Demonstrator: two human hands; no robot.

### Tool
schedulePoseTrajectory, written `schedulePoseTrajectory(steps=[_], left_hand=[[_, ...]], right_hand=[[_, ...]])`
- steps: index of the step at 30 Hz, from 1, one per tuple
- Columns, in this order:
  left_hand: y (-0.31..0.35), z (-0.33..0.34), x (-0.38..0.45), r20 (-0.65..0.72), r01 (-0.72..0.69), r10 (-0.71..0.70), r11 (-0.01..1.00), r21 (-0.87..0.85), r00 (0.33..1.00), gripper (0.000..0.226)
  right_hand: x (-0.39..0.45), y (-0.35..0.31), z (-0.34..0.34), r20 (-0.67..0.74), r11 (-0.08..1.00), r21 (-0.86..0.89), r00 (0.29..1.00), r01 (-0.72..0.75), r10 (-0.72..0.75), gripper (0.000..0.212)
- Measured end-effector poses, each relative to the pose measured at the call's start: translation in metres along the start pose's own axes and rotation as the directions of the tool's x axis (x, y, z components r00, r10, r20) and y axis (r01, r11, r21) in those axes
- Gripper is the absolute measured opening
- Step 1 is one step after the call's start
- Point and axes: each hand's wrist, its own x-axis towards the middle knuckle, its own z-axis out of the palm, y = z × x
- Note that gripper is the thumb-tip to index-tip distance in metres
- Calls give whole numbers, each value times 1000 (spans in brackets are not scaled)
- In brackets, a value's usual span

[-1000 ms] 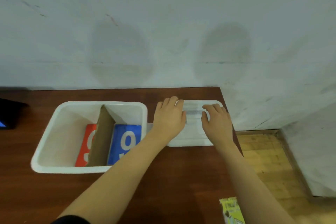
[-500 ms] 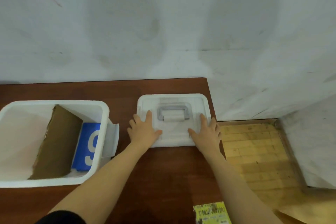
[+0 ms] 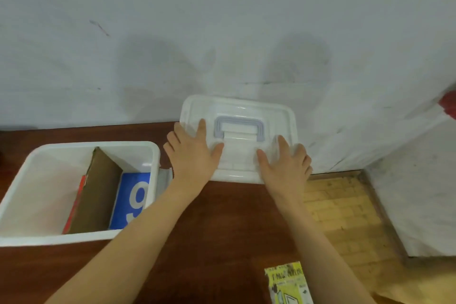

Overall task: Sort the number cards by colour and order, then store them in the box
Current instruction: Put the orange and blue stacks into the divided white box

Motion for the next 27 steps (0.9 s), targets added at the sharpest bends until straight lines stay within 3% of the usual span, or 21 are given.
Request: schedulePoseTrajectory(steps=[6,18,27], left_hand=[[-52,-43,-22,-56,40,-41,999,-16,998,69],[-237,-76,-54,0,212,-212,977,-15,977,69],[-302,-61,-53,54,150,-148,988,-29,987,64]], right_hand=[[-44,-48,-17,-59,993,39,992,115,-112,54],[-159,-161,50,152,971,100,962,215,-229,56],[-198,-187,89,148,981,30,970,190,-192,56]])
